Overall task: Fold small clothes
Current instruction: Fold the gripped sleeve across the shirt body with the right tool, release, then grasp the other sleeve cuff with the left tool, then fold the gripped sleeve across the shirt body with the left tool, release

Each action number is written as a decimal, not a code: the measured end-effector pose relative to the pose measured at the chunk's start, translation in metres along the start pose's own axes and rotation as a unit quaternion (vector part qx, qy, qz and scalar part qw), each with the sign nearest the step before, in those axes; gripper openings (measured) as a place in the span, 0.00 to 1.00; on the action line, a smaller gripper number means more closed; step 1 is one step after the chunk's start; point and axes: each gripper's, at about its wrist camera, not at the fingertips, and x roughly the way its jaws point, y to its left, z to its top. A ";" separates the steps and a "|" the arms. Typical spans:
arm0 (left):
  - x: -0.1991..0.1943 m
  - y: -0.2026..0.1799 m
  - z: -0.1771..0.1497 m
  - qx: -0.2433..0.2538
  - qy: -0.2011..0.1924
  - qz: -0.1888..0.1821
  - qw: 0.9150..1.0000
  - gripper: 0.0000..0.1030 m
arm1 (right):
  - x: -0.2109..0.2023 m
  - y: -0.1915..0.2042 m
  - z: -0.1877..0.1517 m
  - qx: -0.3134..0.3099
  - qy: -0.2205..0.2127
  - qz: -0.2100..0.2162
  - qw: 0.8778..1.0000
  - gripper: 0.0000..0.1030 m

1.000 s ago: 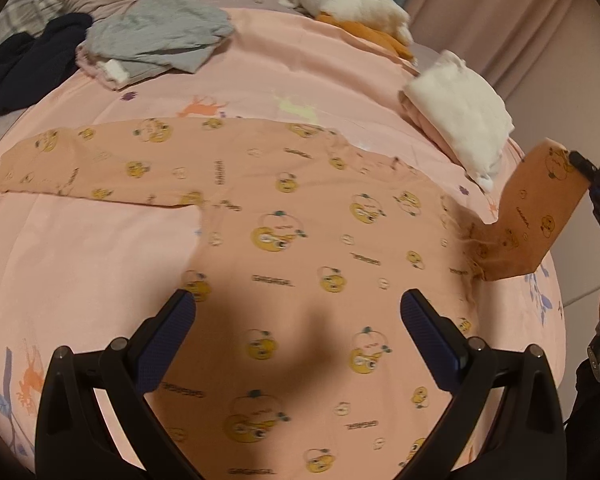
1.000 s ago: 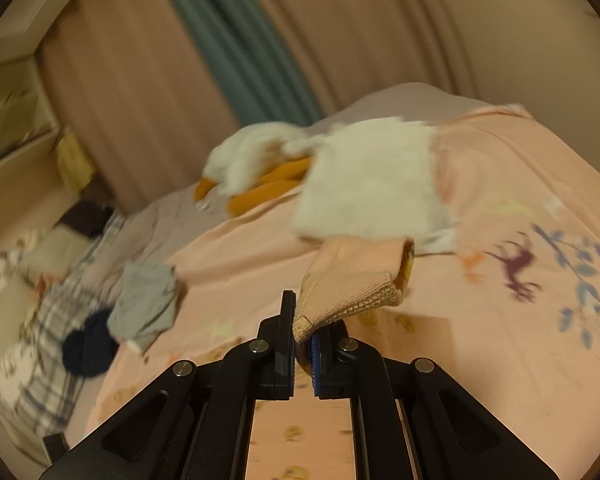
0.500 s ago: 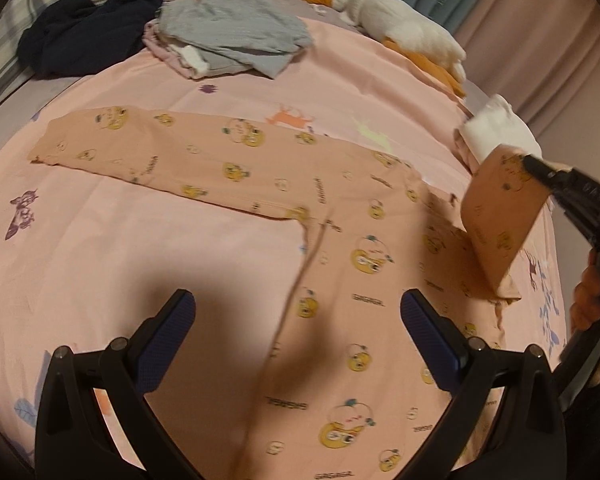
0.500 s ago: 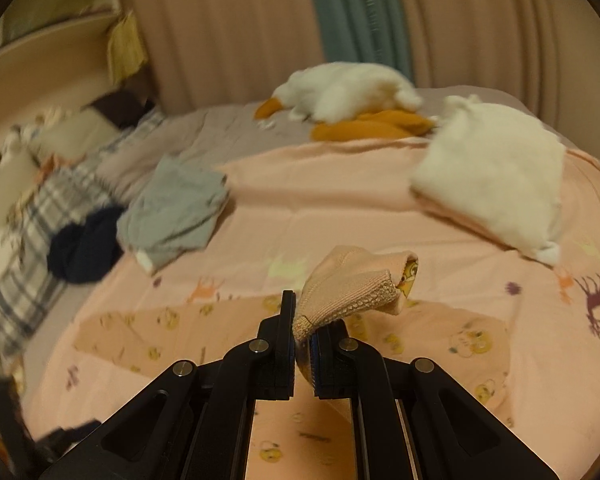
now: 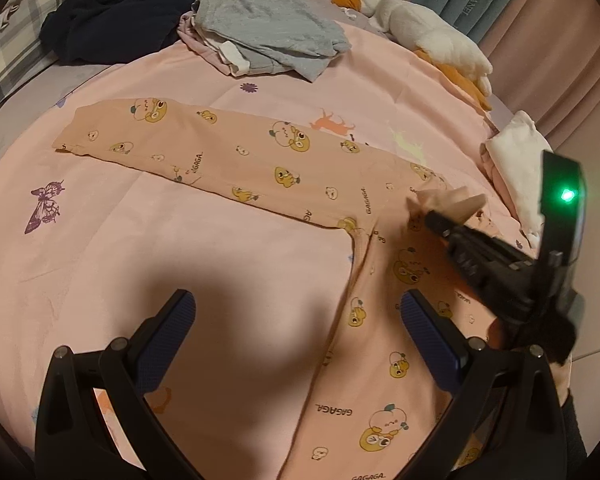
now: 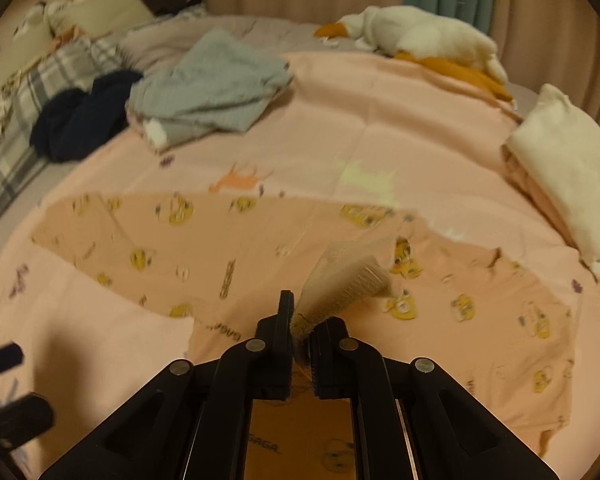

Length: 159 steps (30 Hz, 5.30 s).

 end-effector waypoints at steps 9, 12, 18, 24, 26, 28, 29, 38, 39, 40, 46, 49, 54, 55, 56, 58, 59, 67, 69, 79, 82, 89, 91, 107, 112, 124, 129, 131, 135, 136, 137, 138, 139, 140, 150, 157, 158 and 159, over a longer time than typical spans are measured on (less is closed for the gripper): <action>0.004 -0.003 0.005 -0.004 -0.001 0.004 1.000 0.99 | 0.009 -0.007 -0.012 0.058 0.045 0.122 0.990 0.44; 0.006 -0.007 0.007 -0.006 -0.003 -0.003 1.000 0.99 | -0.017 -0.030 -0.017 0.089 0.015 0.176 0.980 0.44; 0.012 -0.034 0.019 0.010 -0.010 -0.044 0.999 0.97 | -0.060 -0.105 -0.037 0.155 -0.037 0.165 0.973 0.44; 0.036 -0.079 0.039 0.021 0.001 -0.125 0.992 0.77 | -0.063 -0.168 -0.063 0.215 -0.044 0.118 0.968 0.33; 0.047 -0.090 0.044 0.021 0.011 -0.143 0.989 0.58 | -0.060 -0.181 -0.069 0.232 -0.047 0.114 0.965 0.25; 0.063 -0.101 0.048 0.016 0.026 -0.160 0.987 0.43 | -0.058 -0.192 -0.076 0.248 -0.047 0.112 0.961 0.24; 0.071 -0.105 0.049 0.014 0.032 -0.163 0.986 0.39 | -0.055 -0.196 -0.078 0.254 -0.047 0.113 0.959 0.24; 0.130 -0.085 0.042 -0.013 0.066 -0.099 0.993 0.29 | -0.044 -0.230 -0.113 0.282 -0.018 0.085 0.955 0.24; 0.135 -0.081 0.041 -0.016 0.069 -0.097 0.993 0.26 | -0.042 -0.231 -0.115 0.283 -0.013 0.079 0.956 0.24; 0.136 -0.078 0.040 -0.017 0.067 -0.095 0.993 0.23 | -0.040 -0.233 -0.117 0.285 -0.007 0.074 0.956 0.24; 0.114 -0.057 0.043 -0.051 0.056 -0.133 0.988 0.44 | -0.051 -0.231 -0.120 0.291 -0.010 0.081 0.953 0.24; 0.089 -0.030 0.044 -0.080 0.016 -0.122 0.989 0.74 | -0.065 -0.222 -0.115 0.279 -0.028 0.093 0.955 0.25; 0.065 0.053 0.045 -0.172 -0.024 -0.100 0.980 0.74 | -0.080 -0.200 -0.107 0.251 -0.046 0.113 0.960 0.31; 0.061 0.076 0.044 -0.203 -0.032 -0.094 0.974 0.74 | -0.080 -0.196 -0.105 0.247 -0.048 0.117 0.961 0.31; 0.058 0.095 0.044 -0.229 -0.039 -0.092 0.968 0.74 | -0.081 -0.191 -0.103 0.242 -0.049 0.120 0.961 0.31; 0.052 0.124 0.043 -0.268 -0.055 -0.089 0.958 0.74 | -0.081 -0.181 -0.101 0.232 -0.050 0.129 0.963 0.31; 0.048 0.142 0.043 -0.290 -0.068 -0.090 0.950 0.73 | -0.080 -0.177 -0.099 0.228 -0.049 0.133 0.963 0.31; 0.041 0.194 0.064 -0.340 -0.124 -0.075 0.929 0.73 | -0.070 -0.147 -0.087 0.199 -0.040 0.141 0.969 0.31; 0.045 0.201 0.070 -0.348 -0.132 -0.073 0.925 0.73 | -0.069 -0.139 -0.083 0.190 -0.039 0.130 0.972 0.31; 0.051 0.214 0.089 -0.334 -0.133 -0.031 0.933 0.53 | -0.086 -0.096 -0.066 0.110 -0.055 0.031 0.992 0.31; 0.053 0.215 0.091 -0.330 -0.131 -0.024 0.935 0.47 | -0.090 -0.088 -0.063 0.090 -0.059 0.013 0.994 0.31; 0.056 0.217 0.095 -0.329 -0.120 -0.009 0.937 0.24 | -0.096 -0.076 -0.059 0.070 -0.065 0.004 0.995 0.31; 0.055 0.218 0.095 -0.327 -0.117 -0.004 0.938 0.19 | -0.097 -0.075 -0.058 0.068 -0.067 0.004 0.995 0.31; 0.020 0.174 0.112 -0.244 -0.141 0.038 0.959 0.03 | -0.097 -0.078 -0.058 0.080 -0.065 0.017 0.995 0.31; -0.003 0.126 0.123 -0.175 -0.163 0.032 0.970 0.03 | -0.100 -0.090 -0.065 0.101 -0.061 0.017 0.993 0.31; -0.013 -0.037 0.120 -0.008 -0.161 -0.028 0.986 0.03 | -0.118 -0.132 -0.093 0.157 -0.064 0.004 0.985 0.31; -0.003 -0.116 0.104 0.064 -0.148 -0.050 0.986 0.03 | -0.124 -0.154 -0.107 0.186 -0.066 0.004 0.980 0.31; 0.005 -0.145 0.095 0.091 -0.140 -0.054 0.984 0.03 | -0.125 -0.161 -0.113 0.196 -0.064 0.005 0.979 0.31; 0.034 -0.196 0.065 0.144 -0.102 -0.067 0.982 0.03 | -0.124 -0.177 -0.123 0.216 -0.060 0.007 0.975 0.31; 0.044 -0.209 0.056 0.159 -0.091 -0.064 0.981 0.03 | -0.123 -0.181 -0.125 0.220 -0.060 0.009 0.974 0.31; 0.053 -0.217 0.049 0.170 -0.081 -0.063 0.980 0.03 | -0.123 -0.184 -0.126 0.224 -0.060 0.011 0.973 0.31; 0.064 -0.227 0.041 0.181 -0.068 -0.063 0.979 0.04 | -0.123 -0.188 -0.129 0.228 -0.060 0.012 0.972 0.31; 0.075 -0.234 0.033 0.190 -0.057 -0.062 0.978 0.04 | -0.122 -0.191 -0.131 0.232 -0.059 0.012 0.971 0.31; 0.085 -0.242 0.024 0.199 -0.045 -0.060 0.977 0.04 | -0.121 -0.194 -0.134 0.236 -0.059 0.012 0.970 0.31; 0.148 -0.264 -0.027 0.224 0.075 -0.097 0.967 0.42 | -0.114 -0.221 -0.150 0.291 -0.060 0.056 0.953 0.45; 0.116 -0.237 -0.019 0.213 0.041 -0.111 0.970 0.57 | -0.098 -0.224 -0.134 0.310 -0.067 0.133 0.939 0.45; 0.112 -0.229 -0.017 0.208 0.036 -0.109 0.971 0.58 | -0.092 -0.222 -0.127 0.308 -0.063 0.147 0.938 0.45; 0.108 -0.218 -0.013 0.202 0.028 -0.105 0.973 0.59 | -0.086 -0.220 -0.121 0.306 -0.061 0.155 0.937 0.45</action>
